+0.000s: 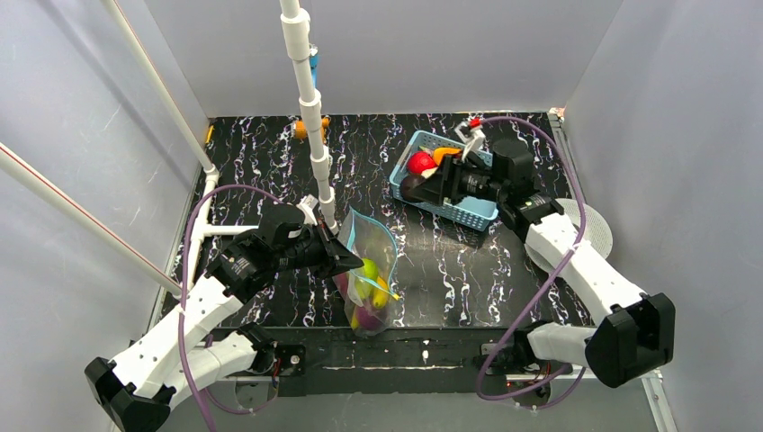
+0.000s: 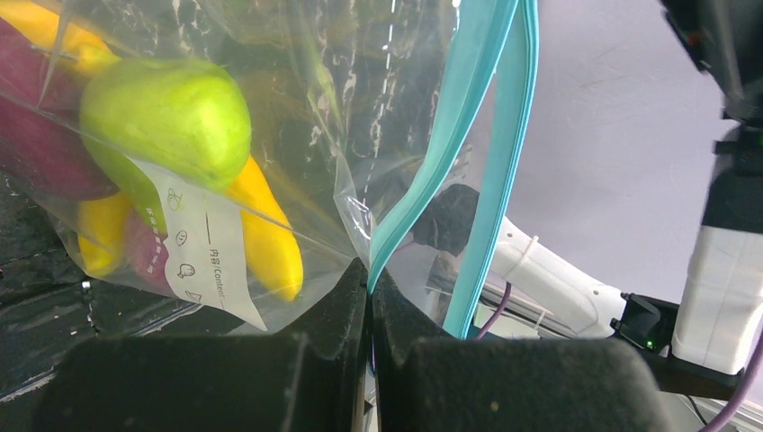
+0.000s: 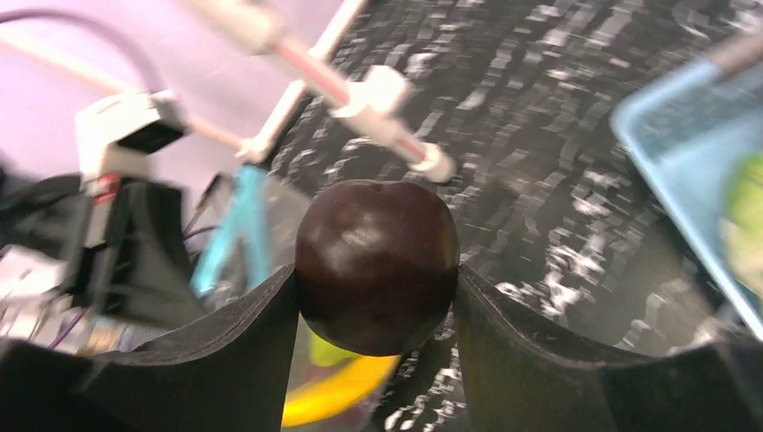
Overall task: Place the food in the zip-top bag and seal the zipper
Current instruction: Place the fake fruit in the zipper food storage bag.
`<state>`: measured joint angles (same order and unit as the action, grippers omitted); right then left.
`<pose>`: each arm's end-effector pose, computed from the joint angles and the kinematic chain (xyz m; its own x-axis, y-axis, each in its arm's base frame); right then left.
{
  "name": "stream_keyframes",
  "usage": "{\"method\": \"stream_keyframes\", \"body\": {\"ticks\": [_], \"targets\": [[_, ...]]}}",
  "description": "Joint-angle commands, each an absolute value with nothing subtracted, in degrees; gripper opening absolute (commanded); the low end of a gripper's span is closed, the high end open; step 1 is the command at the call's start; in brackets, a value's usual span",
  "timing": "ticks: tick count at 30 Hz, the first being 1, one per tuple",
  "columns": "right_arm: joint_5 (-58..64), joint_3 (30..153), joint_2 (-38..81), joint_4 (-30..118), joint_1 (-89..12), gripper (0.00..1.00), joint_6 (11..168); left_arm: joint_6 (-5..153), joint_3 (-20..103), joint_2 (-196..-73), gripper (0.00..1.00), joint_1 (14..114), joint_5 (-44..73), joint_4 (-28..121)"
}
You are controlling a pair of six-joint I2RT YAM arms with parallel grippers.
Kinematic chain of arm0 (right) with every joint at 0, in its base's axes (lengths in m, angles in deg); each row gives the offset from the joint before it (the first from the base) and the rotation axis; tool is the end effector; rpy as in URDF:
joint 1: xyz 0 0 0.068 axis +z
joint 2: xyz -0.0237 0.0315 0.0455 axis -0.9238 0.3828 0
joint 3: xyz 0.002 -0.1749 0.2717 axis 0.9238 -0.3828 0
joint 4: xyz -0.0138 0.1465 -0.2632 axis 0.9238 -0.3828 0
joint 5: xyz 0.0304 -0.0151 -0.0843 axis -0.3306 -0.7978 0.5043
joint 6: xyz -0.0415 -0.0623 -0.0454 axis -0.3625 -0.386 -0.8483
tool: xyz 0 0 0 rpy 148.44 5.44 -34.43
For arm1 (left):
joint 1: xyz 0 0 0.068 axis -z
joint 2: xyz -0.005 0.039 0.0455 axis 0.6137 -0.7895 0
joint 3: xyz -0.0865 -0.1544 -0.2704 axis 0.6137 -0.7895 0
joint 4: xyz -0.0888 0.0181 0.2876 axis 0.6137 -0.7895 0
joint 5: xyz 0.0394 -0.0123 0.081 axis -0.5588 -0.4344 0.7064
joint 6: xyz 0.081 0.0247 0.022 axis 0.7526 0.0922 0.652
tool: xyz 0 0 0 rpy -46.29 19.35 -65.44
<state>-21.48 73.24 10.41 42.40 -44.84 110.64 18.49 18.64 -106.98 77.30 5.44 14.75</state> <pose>0.2971 0.1690 0.3690 -0.5889 0.1858 -0.7866 -0.5941 0.5603 0.5771 0.1588 -0.1609 0.3451 -0.8894 -0.4045 -0.2129 -0.0217 0.5026 -0.8643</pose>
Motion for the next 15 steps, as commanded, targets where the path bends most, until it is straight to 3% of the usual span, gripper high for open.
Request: {"method": "stream_keyframes", "body": {"ticks": [1,6,15], "targets": [[-34.9,83.3,9.7,46.2,-37.5,0.01,106.1,18.8,18.6,-107.2,0.0,77.2,4.1,15.0],[-32.6,91.4,11.0,35.7,-27.9,0.01,95.0,18.8,18.6,-107.2,0.0,77.2,3.8,15.1],[-30.8,94.3,13.6,28.7,-21.1,0.05,86.7,18.7,18.4,-106.7,0.0,77.2,4.0,15.1]]}}
